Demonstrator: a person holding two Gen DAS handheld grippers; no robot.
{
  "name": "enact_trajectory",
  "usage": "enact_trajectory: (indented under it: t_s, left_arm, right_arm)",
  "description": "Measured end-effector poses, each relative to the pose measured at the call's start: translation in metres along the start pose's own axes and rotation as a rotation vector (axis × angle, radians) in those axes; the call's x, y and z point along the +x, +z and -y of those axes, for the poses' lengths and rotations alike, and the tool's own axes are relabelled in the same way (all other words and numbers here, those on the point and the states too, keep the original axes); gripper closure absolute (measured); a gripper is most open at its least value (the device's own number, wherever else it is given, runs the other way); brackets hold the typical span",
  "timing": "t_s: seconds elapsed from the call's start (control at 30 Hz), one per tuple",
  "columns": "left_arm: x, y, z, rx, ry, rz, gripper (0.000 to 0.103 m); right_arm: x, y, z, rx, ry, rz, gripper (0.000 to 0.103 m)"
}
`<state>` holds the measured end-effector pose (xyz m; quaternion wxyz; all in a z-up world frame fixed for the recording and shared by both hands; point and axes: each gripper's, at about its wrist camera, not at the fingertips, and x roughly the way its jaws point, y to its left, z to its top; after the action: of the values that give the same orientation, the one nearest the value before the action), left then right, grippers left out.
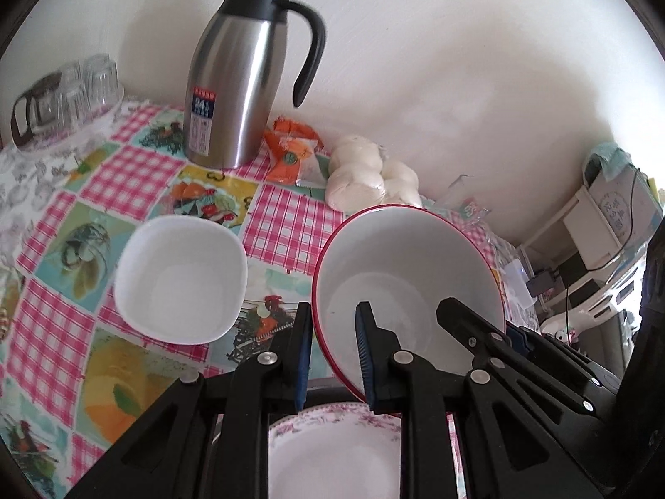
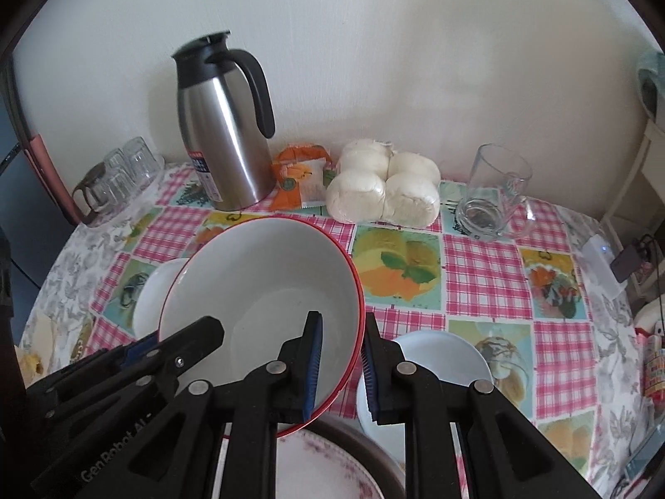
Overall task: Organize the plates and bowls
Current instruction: 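Lift the red-rimmed bowl and carry it over the steel basin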
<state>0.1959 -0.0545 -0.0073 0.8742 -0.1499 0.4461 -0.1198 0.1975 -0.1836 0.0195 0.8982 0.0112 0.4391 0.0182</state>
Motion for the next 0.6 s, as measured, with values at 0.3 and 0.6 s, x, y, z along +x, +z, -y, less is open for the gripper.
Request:
enact_trajectory:
  t_s: [0.3,0.6]
  left_arm:
    - [-0.039,-0.009,0.012,0.041,-0.001,0.023,0.082]
    - [-0.066,-0.024,0.014,0.083,0.023,0.033,0.082]
  right_arm:
    - [-0.041,-0.021,0.003,0.061,0.03,0.034,0.083]
    - [-0.059,-0.049,-0.001,0.12,0.082,0.031,0.083]
